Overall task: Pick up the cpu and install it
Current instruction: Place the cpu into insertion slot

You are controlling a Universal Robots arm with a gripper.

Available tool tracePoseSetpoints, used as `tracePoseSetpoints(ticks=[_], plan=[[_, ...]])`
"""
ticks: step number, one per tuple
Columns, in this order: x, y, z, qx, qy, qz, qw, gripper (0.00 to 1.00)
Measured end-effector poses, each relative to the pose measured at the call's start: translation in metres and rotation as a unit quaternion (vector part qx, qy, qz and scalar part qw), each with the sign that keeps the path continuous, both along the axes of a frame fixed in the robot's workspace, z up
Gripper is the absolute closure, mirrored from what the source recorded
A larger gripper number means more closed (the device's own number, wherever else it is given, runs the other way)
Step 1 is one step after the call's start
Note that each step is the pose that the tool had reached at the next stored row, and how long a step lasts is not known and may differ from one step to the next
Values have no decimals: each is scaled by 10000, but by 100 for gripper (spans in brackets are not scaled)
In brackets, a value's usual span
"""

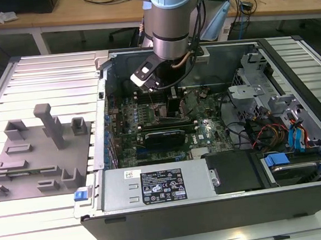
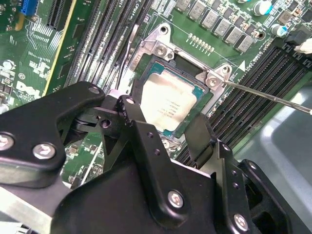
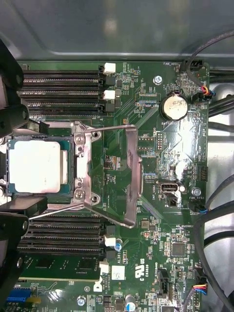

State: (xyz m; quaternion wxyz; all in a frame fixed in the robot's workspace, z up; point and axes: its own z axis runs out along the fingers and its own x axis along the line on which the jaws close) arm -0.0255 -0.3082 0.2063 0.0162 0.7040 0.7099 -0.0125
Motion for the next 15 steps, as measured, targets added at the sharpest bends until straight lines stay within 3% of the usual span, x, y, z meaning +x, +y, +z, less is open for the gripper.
tracePoseSetpoints(ticks=[3,9,10,12,15], plan=[[0,0,1,0,0,0,10000,40],[0,0,3,0,0,0,10000,77],[0,0,3,0,0,0,10000,77],[0,0,4,0,0,0,10000,89],[0,0,5,0,0,0,10000,89]])
